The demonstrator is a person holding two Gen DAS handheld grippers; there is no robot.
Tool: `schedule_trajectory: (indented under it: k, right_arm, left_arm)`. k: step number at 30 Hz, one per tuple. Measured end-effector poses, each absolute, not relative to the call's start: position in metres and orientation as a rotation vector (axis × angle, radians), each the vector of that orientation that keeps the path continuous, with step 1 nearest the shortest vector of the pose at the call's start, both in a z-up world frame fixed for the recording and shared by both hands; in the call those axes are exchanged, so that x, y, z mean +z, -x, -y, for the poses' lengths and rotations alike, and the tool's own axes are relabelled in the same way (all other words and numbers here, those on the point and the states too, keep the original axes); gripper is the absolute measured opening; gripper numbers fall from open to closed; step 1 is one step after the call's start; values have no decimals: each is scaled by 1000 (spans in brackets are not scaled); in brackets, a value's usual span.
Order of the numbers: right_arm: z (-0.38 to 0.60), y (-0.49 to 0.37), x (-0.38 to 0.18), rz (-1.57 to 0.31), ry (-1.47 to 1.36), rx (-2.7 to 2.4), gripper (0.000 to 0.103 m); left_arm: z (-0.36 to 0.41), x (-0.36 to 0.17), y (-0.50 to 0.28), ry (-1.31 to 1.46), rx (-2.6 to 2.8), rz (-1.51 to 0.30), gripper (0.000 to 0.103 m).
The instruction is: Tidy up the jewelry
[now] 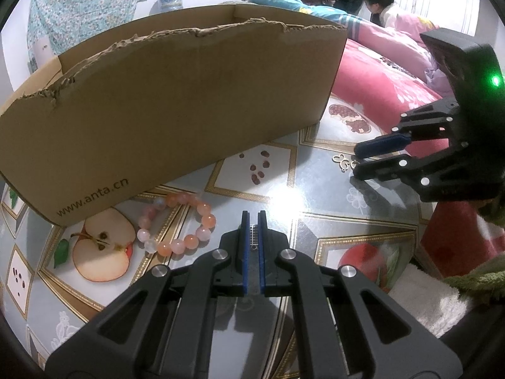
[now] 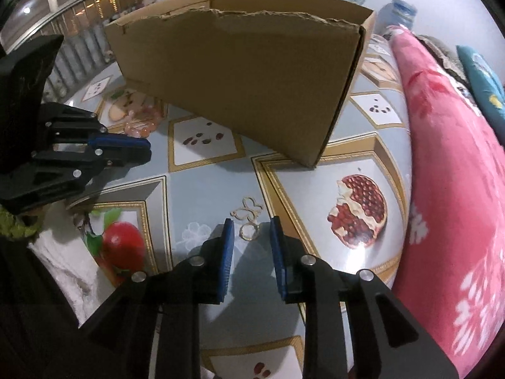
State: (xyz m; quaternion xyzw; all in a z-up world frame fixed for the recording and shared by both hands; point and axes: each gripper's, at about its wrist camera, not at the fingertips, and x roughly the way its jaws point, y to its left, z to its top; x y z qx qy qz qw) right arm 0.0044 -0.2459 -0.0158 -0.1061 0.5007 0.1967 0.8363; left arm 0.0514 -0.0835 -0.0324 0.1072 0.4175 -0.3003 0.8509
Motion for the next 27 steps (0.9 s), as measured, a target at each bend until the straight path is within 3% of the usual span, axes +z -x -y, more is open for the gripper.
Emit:
schedule_trajectory:
  k: [2,16,27]
  right_arm:
    - [250,-8,-16,-1064,206,434,12]
    - [274,0,-4,-1039,-7,397,12]
    - [263,-10,104,-718,-141,453,12]
  left_arm:
    - [83,-32,-51,-226,-632,-879,4]
    - [81,-27,-49,-211,-640,-859,4]
    - [56,72,-56,-45,-761,-662,4]
